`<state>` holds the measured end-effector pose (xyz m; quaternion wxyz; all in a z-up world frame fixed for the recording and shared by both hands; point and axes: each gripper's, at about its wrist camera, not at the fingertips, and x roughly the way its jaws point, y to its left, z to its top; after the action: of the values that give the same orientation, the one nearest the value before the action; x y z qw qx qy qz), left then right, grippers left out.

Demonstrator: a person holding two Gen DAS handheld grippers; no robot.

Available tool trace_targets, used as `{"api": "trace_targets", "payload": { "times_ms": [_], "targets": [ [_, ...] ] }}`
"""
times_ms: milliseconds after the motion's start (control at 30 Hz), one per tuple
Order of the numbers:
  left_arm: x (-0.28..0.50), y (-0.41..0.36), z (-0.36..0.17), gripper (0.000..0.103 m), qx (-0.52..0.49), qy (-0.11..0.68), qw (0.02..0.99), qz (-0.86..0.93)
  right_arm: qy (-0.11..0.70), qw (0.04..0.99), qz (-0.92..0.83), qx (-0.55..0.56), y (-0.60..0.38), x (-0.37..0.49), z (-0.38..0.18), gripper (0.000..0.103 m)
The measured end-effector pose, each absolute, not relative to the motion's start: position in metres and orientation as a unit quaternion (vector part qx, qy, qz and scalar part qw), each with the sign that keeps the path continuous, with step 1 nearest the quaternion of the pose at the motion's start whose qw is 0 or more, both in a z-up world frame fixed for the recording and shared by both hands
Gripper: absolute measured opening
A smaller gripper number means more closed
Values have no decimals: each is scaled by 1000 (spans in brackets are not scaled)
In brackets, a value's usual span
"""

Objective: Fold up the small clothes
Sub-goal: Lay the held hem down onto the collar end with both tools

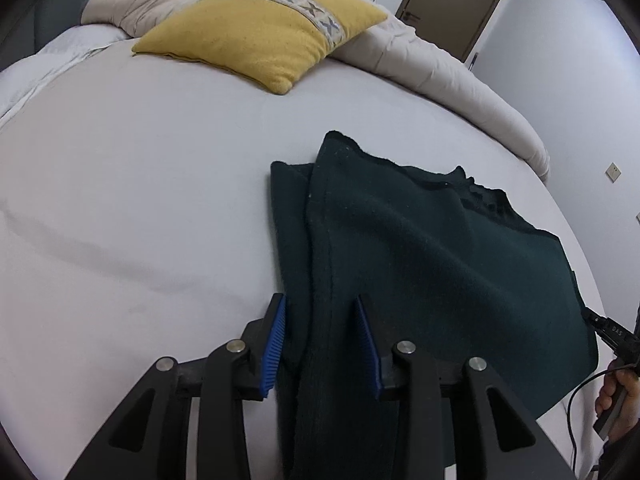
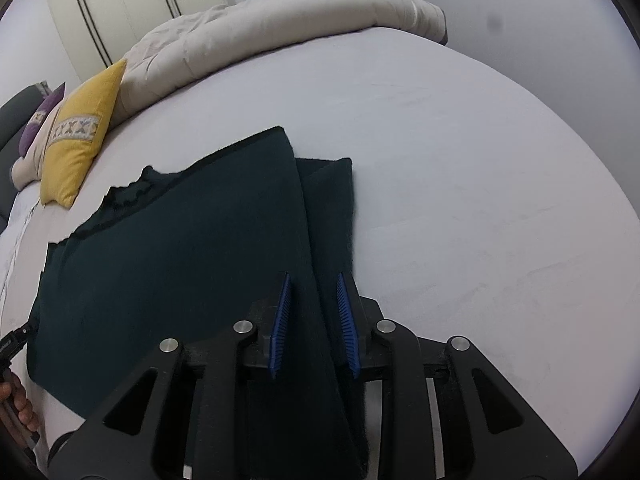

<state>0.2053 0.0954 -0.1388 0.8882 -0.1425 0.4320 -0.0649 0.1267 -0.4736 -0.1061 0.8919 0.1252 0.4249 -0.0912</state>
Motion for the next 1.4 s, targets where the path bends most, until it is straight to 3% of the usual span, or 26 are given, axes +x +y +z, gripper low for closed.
{"api": "trace_targets", "payload": {
  "times_ms": [233,400,433,500,667,833,1033,1400],
  "targets": [
    [200,92,-134,36,-136,426,893,-58,413,899,-93,111,-468,105,-91,22],
    [199,91,-137,36,-132,428,892,-57,447,887,-82,84,-462,105,-106,22],
    [199,91,-137,35,-132,427,893,-57,445,887,-81,94,-464,103,-106,20],
    [199,91,-137,30,-131,428,892,-58,443,886,-82,106,-467,100,-105,9],
    [198,91,-134,21,-130,427,893,-59,432,892,-80,107,-468,93,-96,4],
    [196,91,-136,19,-125,428,893,-62,409,899,-90,129,-473,73,-86,4],
    [196,92,-140,18,-117,432,892,-68,423,884,-93,178,-495,64,-123,4],
    [183,97,-138,12,-135,418,896,-66,424,890,-105,131,-483,79,-111,4]
  ]
}}
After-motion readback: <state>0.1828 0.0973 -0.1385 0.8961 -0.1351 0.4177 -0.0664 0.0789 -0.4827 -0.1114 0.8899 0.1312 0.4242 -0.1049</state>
